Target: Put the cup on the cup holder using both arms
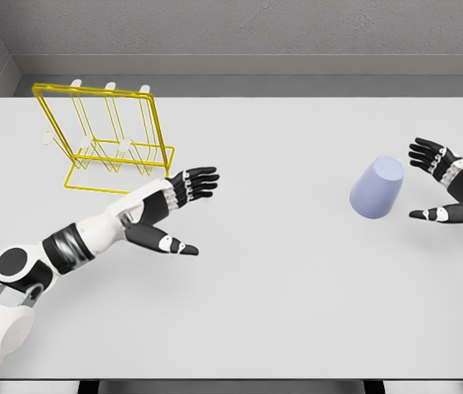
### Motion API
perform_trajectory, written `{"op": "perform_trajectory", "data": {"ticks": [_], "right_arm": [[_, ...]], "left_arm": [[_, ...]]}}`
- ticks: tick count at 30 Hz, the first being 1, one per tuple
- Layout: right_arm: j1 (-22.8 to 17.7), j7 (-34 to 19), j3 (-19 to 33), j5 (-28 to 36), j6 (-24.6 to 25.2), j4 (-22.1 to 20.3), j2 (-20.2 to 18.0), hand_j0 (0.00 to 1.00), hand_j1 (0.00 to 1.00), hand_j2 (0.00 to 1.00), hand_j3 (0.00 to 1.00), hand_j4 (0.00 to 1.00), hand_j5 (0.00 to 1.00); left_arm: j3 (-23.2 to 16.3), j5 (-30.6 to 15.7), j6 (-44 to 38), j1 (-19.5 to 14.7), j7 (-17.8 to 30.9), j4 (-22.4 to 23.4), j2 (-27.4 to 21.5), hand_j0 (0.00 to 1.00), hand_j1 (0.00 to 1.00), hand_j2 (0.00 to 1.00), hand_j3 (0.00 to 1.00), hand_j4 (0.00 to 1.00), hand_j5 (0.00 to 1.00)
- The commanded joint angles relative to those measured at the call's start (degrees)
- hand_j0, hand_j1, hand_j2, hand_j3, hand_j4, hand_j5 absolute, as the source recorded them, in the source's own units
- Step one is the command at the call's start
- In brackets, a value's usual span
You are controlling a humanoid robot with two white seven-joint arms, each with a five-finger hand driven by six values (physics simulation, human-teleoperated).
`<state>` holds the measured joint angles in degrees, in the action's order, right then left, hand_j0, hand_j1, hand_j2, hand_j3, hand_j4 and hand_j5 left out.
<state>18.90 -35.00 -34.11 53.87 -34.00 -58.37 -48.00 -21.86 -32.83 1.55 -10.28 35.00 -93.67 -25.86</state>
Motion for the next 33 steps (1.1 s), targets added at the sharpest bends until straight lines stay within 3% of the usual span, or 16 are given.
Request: {"op": "perform_trajectory", "data": {"ticks": [1, 9, 33], "right_arm": [[0.0, 0.0, 0.1, 0.4, 2.0, 0.4, 0.3, 1.00, 1.00, 1.00, 1.00, 1.00, 1.00], [0.4, 0.0, 0.0, 0.4, 5.7, 0.4, 1.8, 1.00, 1.00, 1.00, 1.00, 1.00, 1.00], [1.6, 0.0, -1.5, 0.0, 6.0, -0.3, 3.6, 1.00, 1.00, 1.00, 1.00, 1.00, 1.00]], "left_arm": [[-0.3, 1.2, 2.1, 0.0, 0.0, 2.8, 3.0, 1.00, 1.00, 1.00, 1.00, 1.00, 1.00], [-0.4, 1.1, 2.0, 0.4, 0.0, 2.5, 4.4, 1.00, 1.00, 1.00, 1.00, 1.00, 1.00], [-0.3, 1.2, 2.0, 1.4, 0.0, 1.2, 4.2, 1.00, 1.00, 1.00, 1.00, 1.00, 1.00]]}}
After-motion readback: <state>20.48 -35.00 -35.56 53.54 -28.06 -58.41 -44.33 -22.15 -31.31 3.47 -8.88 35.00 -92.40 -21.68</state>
